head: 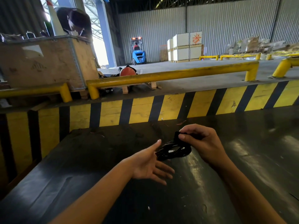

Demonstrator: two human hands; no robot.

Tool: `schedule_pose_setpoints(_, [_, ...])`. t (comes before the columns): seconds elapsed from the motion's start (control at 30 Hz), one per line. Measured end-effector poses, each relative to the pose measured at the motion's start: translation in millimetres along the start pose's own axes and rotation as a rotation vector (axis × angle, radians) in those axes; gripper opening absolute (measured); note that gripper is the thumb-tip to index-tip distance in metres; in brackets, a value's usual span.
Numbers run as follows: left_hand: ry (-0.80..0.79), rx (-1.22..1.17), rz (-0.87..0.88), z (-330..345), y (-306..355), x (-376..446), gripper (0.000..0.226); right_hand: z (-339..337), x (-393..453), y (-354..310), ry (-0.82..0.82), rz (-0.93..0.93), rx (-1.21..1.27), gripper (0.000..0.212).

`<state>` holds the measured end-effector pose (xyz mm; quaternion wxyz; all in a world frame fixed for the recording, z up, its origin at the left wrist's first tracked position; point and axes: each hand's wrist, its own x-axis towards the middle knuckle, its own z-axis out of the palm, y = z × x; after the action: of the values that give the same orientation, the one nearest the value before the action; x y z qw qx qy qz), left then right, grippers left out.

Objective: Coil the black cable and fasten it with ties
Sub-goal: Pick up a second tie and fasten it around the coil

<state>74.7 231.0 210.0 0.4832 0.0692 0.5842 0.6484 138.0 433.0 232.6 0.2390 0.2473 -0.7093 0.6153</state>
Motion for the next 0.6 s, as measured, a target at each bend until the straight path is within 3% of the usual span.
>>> schedule_pose_setpoints(0.13, [0.136, -0.109, 0.188, 5, -4, 8, 0.039, 7, -6, 8, -0.069, 0.1, 0.017, 0.023])
schedule_pose_setpoints(0.27, [0.398, -0.211, 0.383, -8, -5, 20, 0.027, 12, -20, 37, 0.191, 0.405, -0.095, 0.02])
schedule_pose_setpoints(0.33, [0.457, -0.221, 0.427, -12, -11, 23, 0.029, 20, -31, 53, 0.215, 0.638, 0.018, 0.025])
schedule_pose_setpoints(0.43, [0.474, -0.196, 0.409, -13, -23, 29, 0.027, 31, -44, 69, 0.228, 0.742, 0.156, 0.023])
schedule_pose_setpoints(0.6, [0.463, -0.007, 0.273, -31, -61, 44, 0.028, 33, -64, 109, 0.262, 0.775, 0.076, 0.013])
